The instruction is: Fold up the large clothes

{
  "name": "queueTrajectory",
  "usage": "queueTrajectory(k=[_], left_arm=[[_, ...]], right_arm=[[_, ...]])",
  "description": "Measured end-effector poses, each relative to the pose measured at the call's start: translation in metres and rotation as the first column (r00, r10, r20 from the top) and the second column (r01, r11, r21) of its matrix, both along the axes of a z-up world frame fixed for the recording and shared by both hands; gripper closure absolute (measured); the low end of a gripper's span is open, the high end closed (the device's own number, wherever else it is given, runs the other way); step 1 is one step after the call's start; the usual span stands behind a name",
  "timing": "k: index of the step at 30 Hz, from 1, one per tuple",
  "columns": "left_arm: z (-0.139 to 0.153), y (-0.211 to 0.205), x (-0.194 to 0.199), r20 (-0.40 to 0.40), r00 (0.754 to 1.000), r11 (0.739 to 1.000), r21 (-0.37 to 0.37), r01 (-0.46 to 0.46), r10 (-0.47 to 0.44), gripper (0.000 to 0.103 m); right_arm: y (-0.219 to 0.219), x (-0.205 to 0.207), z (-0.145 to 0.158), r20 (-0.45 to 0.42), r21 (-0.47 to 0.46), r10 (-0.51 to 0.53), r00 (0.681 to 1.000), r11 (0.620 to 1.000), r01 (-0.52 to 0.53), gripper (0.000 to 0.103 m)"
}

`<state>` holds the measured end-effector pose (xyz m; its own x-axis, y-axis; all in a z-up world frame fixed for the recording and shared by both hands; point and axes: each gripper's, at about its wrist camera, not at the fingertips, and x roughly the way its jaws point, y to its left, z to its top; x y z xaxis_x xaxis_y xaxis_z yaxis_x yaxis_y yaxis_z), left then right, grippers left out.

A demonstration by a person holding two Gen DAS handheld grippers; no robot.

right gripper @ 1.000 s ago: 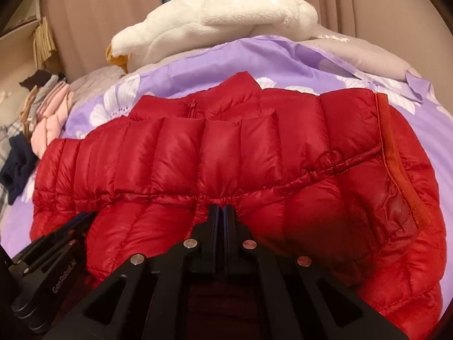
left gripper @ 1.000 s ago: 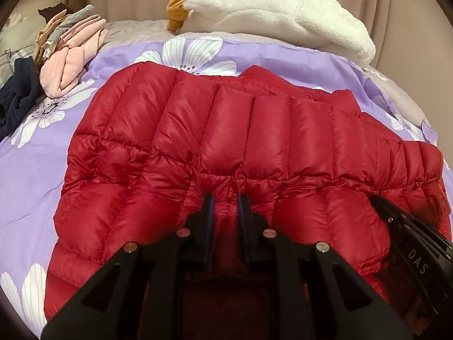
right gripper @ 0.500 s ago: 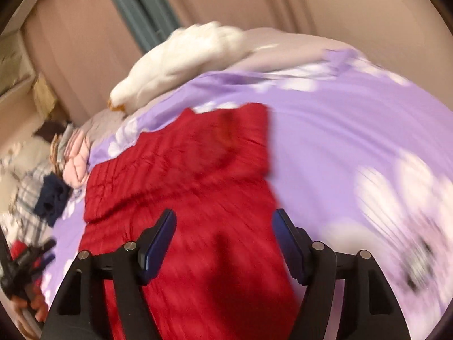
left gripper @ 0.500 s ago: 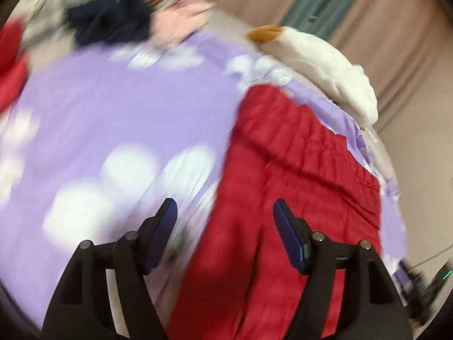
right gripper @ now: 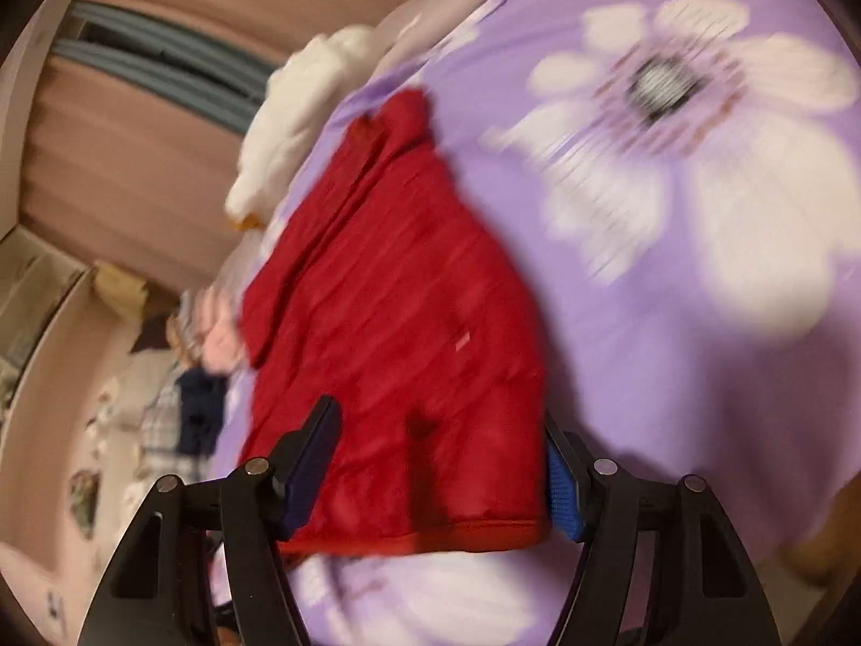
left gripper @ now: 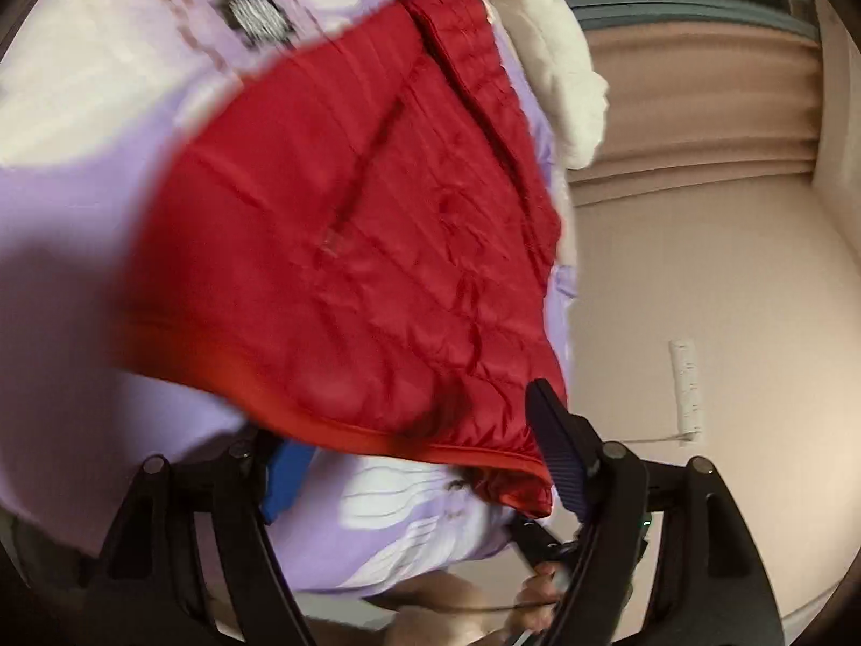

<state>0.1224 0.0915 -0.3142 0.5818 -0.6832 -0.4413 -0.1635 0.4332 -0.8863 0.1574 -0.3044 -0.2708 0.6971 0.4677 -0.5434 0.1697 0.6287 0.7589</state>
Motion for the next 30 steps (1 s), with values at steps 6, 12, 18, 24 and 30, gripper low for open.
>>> queueTrajectory(k=[6, 12, 18, 24, 30], left_arm=[[0.001, -0.014, 0.023, 0.032, 0.999, 0.998, 0.051, -0.045, 0.043, 0.043], [-0.013, -0.02, 0.032, 0.067, 0.985, 0.959, 0.224, -0.173, 0.162, 0.086], [0.0, -0.047, 0.031, 0.171, 0.977, 0.862, 0.469, -0.194, 0.127, 0.086], [0.001, -0.047, 0.018, 0.187, 0.975, 0.783, 0.586, -0.211, 0.123, 0.086], [0.037, -0.05, 0.015, 0.208, 0.969, 0.657, 0.713, -0.245, 0.136, 0.091]], right_arm=[[0.032, 0.019, -0.023, -0.007, 0.271, 0.06, 0.998, 0.961, -0.056, 0.033], [0.045, 0.05, -0.011, 0.015, -0.126, 0.0, 1.0, 0.992, 0.002, 0.07], [0.046, 0.055, -0.017, 0.077, -0.262, 0.016, 0.997, 0.965, 0.005, 0.09], [0.056, 0.036, -0.015, 0.097, -0.374, 0.047, 0.994, 0.927, -0.007, 0.092], [0.038, 0.038, -0.006, -0.006, -0.246, 0.027, 1.0, 0.969, -0.028, 0.092]])
